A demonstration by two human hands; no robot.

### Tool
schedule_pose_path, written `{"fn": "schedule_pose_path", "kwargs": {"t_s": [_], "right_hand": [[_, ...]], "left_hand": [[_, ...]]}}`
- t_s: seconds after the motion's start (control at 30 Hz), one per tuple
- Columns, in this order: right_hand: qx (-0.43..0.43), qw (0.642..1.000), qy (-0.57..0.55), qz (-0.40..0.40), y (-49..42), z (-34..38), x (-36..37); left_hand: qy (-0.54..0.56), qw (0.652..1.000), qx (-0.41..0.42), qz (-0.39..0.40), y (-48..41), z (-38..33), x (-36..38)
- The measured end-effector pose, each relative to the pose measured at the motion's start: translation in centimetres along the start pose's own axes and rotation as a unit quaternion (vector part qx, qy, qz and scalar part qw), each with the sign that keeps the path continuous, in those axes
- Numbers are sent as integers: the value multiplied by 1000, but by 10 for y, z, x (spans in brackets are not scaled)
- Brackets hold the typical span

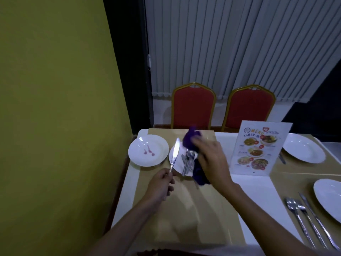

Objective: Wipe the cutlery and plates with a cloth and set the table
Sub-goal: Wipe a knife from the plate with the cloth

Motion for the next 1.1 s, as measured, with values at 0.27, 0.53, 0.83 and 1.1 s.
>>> {"fn": "schedule_pose_path", "kwargs": {"t_s": [0.27,0.53,0.83,1.1], "right_hand": [[-103,979,155,86,13,50,17],[-112,966,214,90,-2,75,11],[269,938,-147,161,-51,54,6],[355,745,-471,312,-31,79,15]], "left_hand": [[-49,993,109,21,22,-11,-43],[-60,990,120,49,27,-14,-64],[39,992,105,62,31,-13,-65],[127,984,-4,126,2,-16,-57]]}}
Point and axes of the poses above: each hand's wrist, its own y-axis away from the middle knuckle, its own x-axis out of the palm, z = x × y, the point moved 2 cm from there along -y, towards the middle knuckle, and after that the axes turned 9 degrees about y, right-handed, at the moved point
